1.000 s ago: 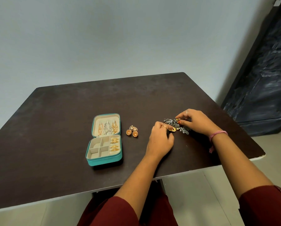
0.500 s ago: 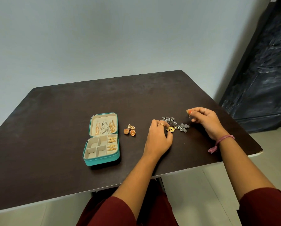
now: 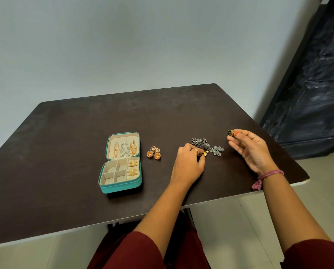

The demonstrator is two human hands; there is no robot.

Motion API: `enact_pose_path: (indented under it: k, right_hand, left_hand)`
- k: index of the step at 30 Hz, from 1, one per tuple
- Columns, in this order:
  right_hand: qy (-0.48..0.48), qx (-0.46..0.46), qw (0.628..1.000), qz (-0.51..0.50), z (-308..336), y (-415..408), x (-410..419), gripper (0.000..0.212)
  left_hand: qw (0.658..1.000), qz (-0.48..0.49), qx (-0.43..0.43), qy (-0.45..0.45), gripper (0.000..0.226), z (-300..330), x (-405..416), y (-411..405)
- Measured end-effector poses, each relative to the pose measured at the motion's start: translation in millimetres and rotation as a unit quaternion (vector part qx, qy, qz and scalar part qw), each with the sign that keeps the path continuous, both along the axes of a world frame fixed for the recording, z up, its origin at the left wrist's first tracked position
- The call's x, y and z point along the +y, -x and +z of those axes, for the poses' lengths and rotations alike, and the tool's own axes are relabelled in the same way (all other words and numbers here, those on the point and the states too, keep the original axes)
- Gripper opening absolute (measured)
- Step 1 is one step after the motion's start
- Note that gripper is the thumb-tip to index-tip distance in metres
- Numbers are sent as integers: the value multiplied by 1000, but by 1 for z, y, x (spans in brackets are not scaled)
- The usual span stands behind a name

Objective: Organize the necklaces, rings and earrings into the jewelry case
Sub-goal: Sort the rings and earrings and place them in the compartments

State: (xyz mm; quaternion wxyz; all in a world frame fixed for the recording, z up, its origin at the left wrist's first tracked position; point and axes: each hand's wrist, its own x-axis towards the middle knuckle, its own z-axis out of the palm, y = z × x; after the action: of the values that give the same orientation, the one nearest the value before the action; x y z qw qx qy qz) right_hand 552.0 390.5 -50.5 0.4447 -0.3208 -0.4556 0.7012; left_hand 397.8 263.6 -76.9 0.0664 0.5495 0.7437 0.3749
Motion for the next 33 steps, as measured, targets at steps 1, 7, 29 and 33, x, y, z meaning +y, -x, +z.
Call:
enact_pose_path:
  k: [1, 7, 29, 33]
  right_hand:
    - [-7, 5, 1000, 5, 0, 0, -2, 24]
    - [-87, -61, 994, 1, -7, 2, -7, 28]
    - [-207, -154, 966, -25, -15, 3, -12, 26]
    - [-207, -142, 968, -11, -14, 4, -14, 27]
  left_hand:
    - [1000, 2, 8, 0, 30, 0, -1, -1]
    - [999, -10, 34, 16, 34, -3, -2, -2]
    - [992, -68, 73, 79, 40, 1, -24, -8]
    - [988, -65, 120, 78, 41, 0, -27, -10]
